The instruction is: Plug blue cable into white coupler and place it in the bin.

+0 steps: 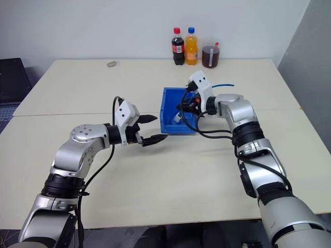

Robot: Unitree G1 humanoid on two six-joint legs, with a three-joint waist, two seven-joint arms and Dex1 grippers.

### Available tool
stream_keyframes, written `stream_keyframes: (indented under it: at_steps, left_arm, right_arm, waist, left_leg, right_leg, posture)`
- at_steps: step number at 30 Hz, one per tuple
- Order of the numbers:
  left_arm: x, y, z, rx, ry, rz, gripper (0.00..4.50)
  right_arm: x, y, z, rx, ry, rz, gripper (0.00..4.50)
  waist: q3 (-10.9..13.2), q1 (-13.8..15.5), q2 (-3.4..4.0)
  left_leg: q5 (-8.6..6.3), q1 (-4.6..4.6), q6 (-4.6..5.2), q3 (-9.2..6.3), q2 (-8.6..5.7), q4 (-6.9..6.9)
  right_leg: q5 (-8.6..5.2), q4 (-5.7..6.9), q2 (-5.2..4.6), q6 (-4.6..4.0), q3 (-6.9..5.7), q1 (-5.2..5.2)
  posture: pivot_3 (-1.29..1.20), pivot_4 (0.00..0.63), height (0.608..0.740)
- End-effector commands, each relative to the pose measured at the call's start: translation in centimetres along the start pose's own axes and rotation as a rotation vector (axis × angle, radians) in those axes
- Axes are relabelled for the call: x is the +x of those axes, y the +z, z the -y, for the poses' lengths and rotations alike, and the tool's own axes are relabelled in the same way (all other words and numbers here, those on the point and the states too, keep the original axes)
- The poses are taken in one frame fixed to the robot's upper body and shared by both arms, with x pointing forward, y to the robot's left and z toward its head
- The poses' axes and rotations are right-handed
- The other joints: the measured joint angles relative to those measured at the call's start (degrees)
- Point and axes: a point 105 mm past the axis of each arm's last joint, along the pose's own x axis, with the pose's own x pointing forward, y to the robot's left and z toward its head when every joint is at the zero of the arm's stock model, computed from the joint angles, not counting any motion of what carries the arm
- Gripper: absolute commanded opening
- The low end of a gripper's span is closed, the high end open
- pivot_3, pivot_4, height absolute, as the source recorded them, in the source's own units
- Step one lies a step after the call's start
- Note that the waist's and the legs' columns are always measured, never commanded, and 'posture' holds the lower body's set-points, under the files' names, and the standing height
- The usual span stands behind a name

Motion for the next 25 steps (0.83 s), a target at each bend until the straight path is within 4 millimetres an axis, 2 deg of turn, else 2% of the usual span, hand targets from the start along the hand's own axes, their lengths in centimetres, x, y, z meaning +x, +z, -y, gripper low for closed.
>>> stream_keyframes:
  at_steps: [1, 4, 6, 13, 18, 21, 25]
  left_arm:
    - [-0.3, 0.9, -0.6, 0.047, 0.028, 0.021, 4.50]
    - [-0.6, 0.5, -1.1, 0.043, 0.051, 0.011, 4.50]
    - [-0.9, 0.2, -1.5, 0.035, 0.071, -0.003, 4.50]
    - [-2.9, -1.2, -3.6, -0.003, 0.205, -0.058, 4.50]
    - [-4.3, -1.3, -4.7, -0.034, 0.277, -0.045, 4.50]
    - [-4.8, -0.7, -4.6, -0.082, 0.273, 0.001, 4.50]
    - [-5.3, -0.1, -4.6, -0.107, 0.275, 0.034, 4.50]
  right_arm:
    - [-1.8, 1.4, 0.0, -0.117, 0.053, -0.022, 3.36]
    - [-3.3, 0.8, 0.4, -0.150, 0.057, -0.055, 4.12]
    - [-4.2, 0.5, 0.5, -0.167, 0.057, -0.070, 4.46]
    - [-8.6, -2.7, 0.0, -0.261, 0.039, -0.147, 4.46]
    - [-10.5, -1.3, 0.4, -0.146, -0.135, 0.078, 4.46]
    - [-11.4, -0.7, -1.2, -0.107, -0.175, 0.211, 4.46]
    - [-11.8, -1.3, -2.7, -0.083, -0.181, 0.248, 4.46]
  waist:
    - [0.0, -0.1, 0.00]
    - [0.0, -0.1, -0.01]
    - [0.0, -0.1, 0.00]
    - [0.0, 0.1, -0.03]
    - [0.0, -0.1, -0.04]
    - [0.0, 0.1, -0.05]
    - [0.0, 0.2, -0.05]
  left_leg:
    - [0.00, 0.00, 0.00, 0.03, -0.01, 0.01]
    - [0.00, 0.00, 0.00, 0.03, -0.01, 0.05]
    - [0.00, 0.00, 0.01, 0.02, 0.02, 0.16]
    - [-0.13, -0.11, 0.23, -0.04, -0.03, 0.66]
    - [-0.13, -0.09, 0.23, -0.03, 0.00, 0.80]
    - [-0.12, -0.04, 0.22, -0.08, 0.04, 0.84]
    - [-0.12, -0.06, 0.22, -0.13, 0.05, 0.88]
  right_leg:
    - [0.00, 0.00, -0.03, 0.00, 0.01, 0.00]
    - [0.00, 0.00, -0.04, 0.00, 0.00, 0.00]
    - [0.00, 0.06, -0.02, 0.00, 0.00, 0.00]
    - [0.02, 0.36, -0.02, 0.04, -0.02, 0.03]
    - [0.02, 0.59, -0.02, 0.05, 0.01, 0.01]
    - [0.02, 0.74, 0.04, 0.05, -0.01, 0.01]
    - [0.02, 0.82, 0.06, 0.04, -0.03, 0.03]
  posture:
    - [0.00, 0.150, 0.740]
    - [0.00, 0.150, 0.740]
    - [0.00, 0.150, 0.740]
    - [0.00, 0.150, 0.740]
    - [0.00, 0.150, 0.740]
    - [0.00, 0.150, 0.740]
    - [0.00, 0.150, 0.740]
